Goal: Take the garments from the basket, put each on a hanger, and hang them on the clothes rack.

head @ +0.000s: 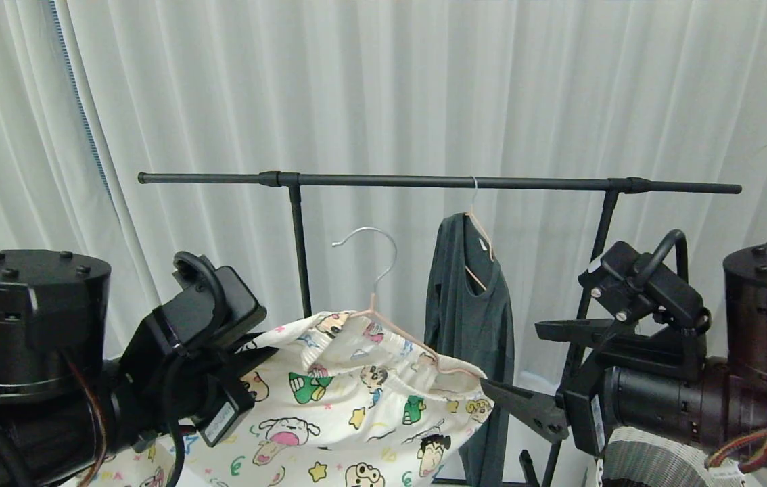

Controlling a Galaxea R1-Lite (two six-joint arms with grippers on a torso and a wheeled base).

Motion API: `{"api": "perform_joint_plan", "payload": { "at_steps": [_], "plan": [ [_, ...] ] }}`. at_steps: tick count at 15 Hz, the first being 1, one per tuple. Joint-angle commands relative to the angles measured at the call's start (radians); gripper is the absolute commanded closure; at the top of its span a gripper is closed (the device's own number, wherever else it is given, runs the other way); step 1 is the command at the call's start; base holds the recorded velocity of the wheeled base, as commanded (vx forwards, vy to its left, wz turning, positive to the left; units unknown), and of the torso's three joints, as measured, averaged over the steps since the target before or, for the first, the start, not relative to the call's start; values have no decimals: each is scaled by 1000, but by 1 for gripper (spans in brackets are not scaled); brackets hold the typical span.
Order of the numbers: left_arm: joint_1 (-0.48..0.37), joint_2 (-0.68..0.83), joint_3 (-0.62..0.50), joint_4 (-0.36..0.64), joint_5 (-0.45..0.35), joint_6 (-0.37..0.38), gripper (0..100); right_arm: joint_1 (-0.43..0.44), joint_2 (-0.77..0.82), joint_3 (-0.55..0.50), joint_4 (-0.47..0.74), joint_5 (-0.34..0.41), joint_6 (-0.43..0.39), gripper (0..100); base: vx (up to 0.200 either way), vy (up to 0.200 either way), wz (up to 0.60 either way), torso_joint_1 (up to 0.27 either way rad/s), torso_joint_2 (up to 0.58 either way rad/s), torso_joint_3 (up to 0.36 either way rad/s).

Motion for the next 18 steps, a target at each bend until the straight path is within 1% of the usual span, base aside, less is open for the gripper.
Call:
{"api": "perform_joint_plan", "payload": {
  "at_steps": [1, 2, 4, 6, 8, 9, 11, 13, 15, 18],
  "plan": [
    [-99, -8, 13, -30, -2, -68, 100, 27, -16, -6, -1, 25, -5, 0, 0, 0, 0, 0, 0, 0],
    [-126, -15, 28, -59, -2, -85, 100, 30, -5, -6, -1, 47, -32, 0, 0, 0, 0, 0, 0, 0],
    [-155, -19, 59, -113, -8, -93, 100, 27, 26, -6, -1, 74, -116, 0, 0, 0, 0, 0, 0, 0],
    [-166, -30, 70, -124, -49, -91, 100, 9, 66, -14, -2, 79, -176, 0, 0, 0, 0, 0, 0, 0],
    [-186, -38, 78, -124, -61, -88, 100, -25, 92, -23, -1, 81, -214, 0, 0, 0, 0, 0, 0, 0],
    [-195, -39, 78, -125, -61, -88, 100, -34, 98, -23, 4, 82, -231, 0, 0, 0, 0, 0, 0, 0],
    [-223, -45, 79, -135, -63, -88, 100, -36, 104, -26, 45, 90, -237, 0, 0, 0, 0, 0, 0, 0],
    [-258, -45, 79, -135, -68, -85, 100, -34, 104, -27, 99, 124, -262, 0, 0, 0, 0, 0, 0, 0],
    [-283, -45, 79, -135, -68, -85, 100, -34, 109, -26, 110, 167, -298, 0, 0, 0, 0, 0, 0, 0],
    [-298, -45, 78, -142, -68, -84, 100, -32, 110, -24, 126, 190, -302, 0, 0, 0, 0, 0, 0, 0]
  ]
}}
